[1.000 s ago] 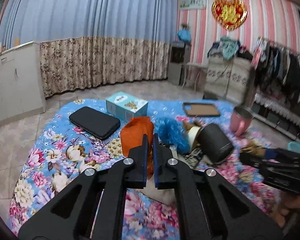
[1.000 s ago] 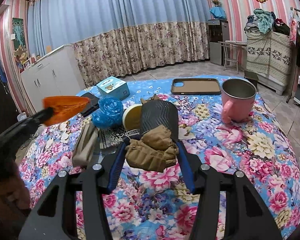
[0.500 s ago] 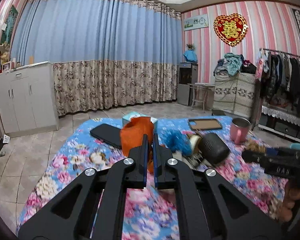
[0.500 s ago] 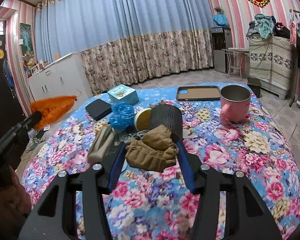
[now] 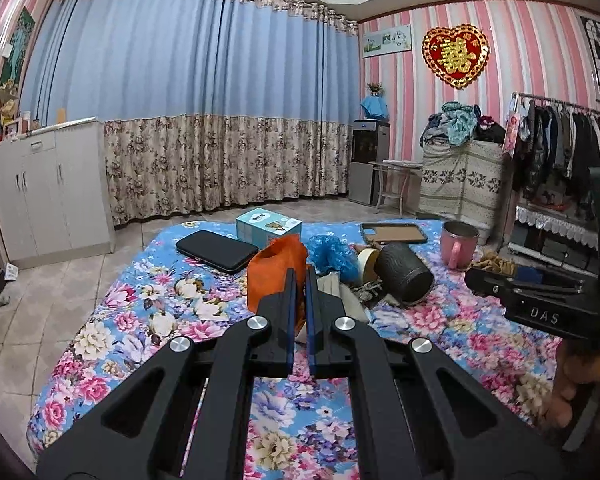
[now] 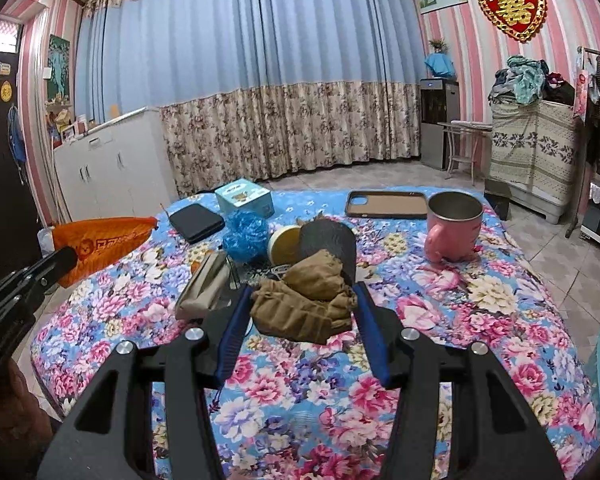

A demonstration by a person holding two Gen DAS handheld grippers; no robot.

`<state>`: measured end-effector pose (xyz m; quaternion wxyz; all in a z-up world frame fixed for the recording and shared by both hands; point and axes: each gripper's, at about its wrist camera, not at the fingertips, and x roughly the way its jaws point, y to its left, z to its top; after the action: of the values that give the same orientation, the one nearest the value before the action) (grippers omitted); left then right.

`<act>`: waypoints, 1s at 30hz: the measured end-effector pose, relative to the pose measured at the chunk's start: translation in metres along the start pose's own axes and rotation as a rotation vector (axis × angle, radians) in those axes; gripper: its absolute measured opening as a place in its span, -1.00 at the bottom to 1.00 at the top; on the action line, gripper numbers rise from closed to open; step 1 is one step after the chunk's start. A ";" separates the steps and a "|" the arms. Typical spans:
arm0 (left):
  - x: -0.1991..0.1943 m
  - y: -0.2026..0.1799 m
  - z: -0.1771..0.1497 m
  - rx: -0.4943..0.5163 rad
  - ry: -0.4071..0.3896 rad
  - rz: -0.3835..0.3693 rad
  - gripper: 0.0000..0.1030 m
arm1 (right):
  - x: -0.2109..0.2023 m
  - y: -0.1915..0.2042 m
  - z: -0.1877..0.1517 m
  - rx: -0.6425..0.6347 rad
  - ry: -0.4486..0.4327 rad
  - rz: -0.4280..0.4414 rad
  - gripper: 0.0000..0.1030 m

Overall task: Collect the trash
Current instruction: 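Carry the orange bag and brown paper over the light-blue wastebasket with both grippers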

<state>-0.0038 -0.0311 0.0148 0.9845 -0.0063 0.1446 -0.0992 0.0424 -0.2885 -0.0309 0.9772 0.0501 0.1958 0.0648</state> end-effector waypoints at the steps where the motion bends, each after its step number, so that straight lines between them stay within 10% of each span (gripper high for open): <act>1: 0.000 0.000 0.002 -0.007 -0.003 -0.004 -0.95 | -0.002 0.000 0.000 0.004 -0.004 0.004 0.00; 30: 0.001 -0.141 0.057 0.009 -0.068 -0.243 -0.95 | -0.123 -0.121 0.014 0.065 -0.142 -0.227 0.00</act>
<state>-0.0143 -0.1700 0.0748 0.9695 -0.0225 0.1090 -0.2182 -0.0519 -0.4264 0.0132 0.9875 0.0639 0.1326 -0.0564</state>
